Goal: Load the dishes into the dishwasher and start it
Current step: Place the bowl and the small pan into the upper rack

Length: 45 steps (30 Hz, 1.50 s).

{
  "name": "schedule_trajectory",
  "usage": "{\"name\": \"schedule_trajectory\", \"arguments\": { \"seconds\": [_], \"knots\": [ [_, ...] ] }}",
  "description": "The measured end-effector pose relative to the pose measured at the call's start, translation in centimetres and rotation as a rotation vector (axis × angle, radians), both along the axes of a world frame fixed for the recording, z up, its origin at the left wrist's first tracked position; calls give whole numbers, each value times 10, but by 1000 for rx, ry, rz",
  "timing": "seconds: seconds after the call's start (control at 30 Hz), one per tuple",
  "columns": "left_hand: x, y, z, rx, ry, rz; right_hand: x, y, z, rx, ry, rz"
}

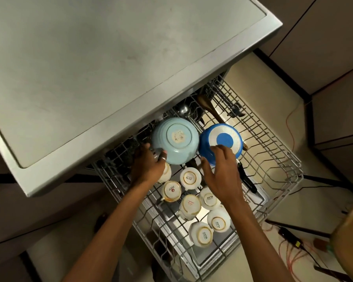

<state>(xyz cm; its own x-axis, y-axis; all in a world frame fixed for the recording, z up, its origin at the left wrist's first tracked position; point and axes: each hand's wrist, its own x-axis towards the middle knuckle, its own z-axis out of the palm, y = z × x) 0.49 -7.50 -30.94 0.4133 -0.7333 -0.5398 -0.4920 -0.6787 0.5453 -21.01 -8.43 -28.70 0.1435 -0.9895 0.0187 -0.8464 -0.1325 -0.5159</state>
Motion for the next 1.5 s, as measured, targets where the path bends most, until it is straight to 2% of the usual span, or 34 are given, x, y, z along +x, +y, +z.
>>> {"name": "schedule_trajectory", "arguments": {
  "seconds": [0.17, 0.33, 0.4, 0.5, 0.57, 0.67, 0.8, 0.87, 1.07, 1.2, 1.5],
  "knots": [
    [-62, 52, 56, -238, -163, -229, -53, 53, 7, -32, 25, -210],
    [-136, 115, 62, -357, -162, -694, -102, 101, 12, 77, 90, -549],
    [-159, 136, 48, -378, -182, -892, -111, 115, 9, 205, 1, -653],
    [-177, 153, 26, -288, -215, -1099, -111, 124, 4, 426, -188, -744],
    [-181, 163, 14, -226, -246, -1202, -103, 125, 1, 520, -264, -782],
    [-178, 170, 8, -193, -293, -1263, -92, 126, -2, 554, -256, -813],
    [-184, 180, 6, -365, -437, -1361, -89, 126, -2, 560, -217, -839],
    [-182, 181, 3, -365, -481, -1365, -90, 125, 0, 562, -200, -834],
    [-160, 181, -10, -403, -361, -1276, -82, 122, -3, 565, -164, -788],
    [-138, 163, -7, -369, -323, -1224, -65, 103, -3, 556, -209, -727],
    [-74, 107, 8, -224, -259, -838, -4, 32, -20, 516, -257, -474]
  ]
}}
